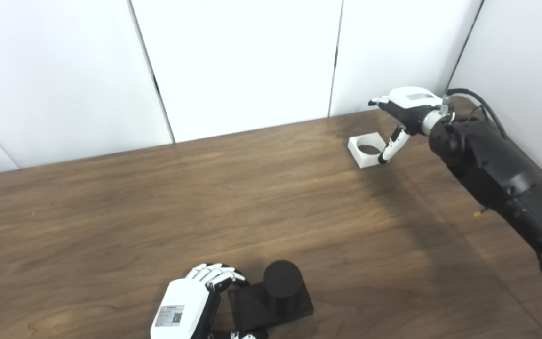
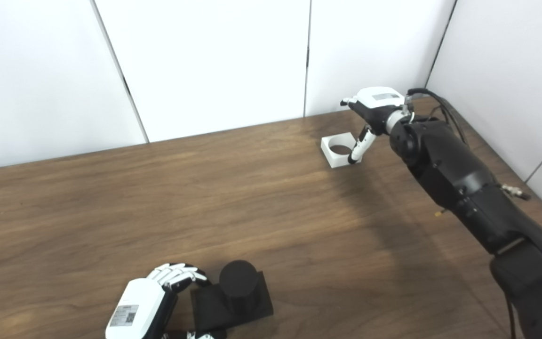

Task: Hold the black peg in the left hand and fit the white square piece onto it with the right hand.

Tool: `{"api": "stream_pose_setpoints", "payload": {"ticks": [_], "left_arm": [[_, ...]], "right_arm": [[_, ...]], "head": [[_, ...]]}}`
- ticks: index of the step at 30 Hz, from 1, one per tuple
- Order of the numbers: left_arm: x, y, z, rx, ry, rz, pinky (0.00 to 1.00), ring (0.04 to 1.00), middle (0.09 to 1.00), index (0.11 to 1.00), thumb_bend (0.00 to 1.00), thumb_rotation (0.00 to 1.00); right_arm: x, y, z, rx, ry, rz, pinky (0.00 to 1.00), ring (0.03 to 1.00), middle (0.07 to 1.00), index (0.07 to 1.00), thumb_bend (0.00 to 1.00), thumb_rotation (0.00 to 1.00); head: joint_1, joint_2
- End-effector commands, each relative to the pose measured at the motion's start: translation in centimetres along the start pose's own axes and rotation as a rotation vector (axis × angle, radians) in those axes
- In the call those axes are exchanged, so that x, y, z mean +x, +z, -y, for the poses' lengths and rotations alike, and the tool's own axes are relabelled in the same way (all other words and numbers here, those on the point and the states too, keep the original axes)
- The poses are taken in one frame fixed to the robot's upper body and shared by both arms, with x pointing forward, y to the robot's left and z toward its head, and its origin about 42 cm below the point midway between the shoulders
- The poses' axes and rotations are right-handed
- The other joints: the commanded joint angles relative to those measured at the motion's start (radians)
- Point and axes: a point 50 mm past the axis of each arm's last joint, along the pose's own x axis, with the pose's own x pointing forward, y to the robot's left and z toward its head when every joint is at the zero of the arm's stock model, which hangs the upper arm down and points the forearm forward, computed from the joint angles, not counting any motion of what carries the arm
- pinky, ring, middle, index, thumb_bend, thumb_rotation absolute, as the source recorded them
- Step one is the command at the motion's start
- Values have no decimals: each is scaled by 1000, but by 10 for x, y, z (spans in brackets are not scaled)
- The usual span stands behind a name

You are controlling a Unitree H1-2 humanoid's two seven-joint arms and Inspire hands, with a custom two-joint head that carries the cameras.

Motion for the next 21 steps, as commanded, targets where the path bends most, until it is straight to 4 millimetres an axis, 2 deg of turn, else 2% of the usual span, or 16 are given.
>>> {"api": "stream_pose_setpoints", "payload": {"ticks": [1,6,13,21], "left_arm": [[-16,-1,22,27,-120,-5,837,787,736,486,505,49],[-17,1,21,26,-121,-6,838,788,738,486,505,50],[-16,2,22,33,-118,-6,826,784,737,486,505,51],[-16,4,22,35,-120,-10,834,789,740,486,504,53]], "right_arm": [[5,4,39,-44,-105,20,960,1000,964,943,895,251],[11,11,37,-60,-64,12,946,1000,962,927,905,247],[13,20,30,-88,20,-2,995,1000,971,897,952,290],[13,27,24,-101,60,-2,972,1000,956,872,962,276]], "head": [[2,3],[8,4],[18,3],[25,4]]}}
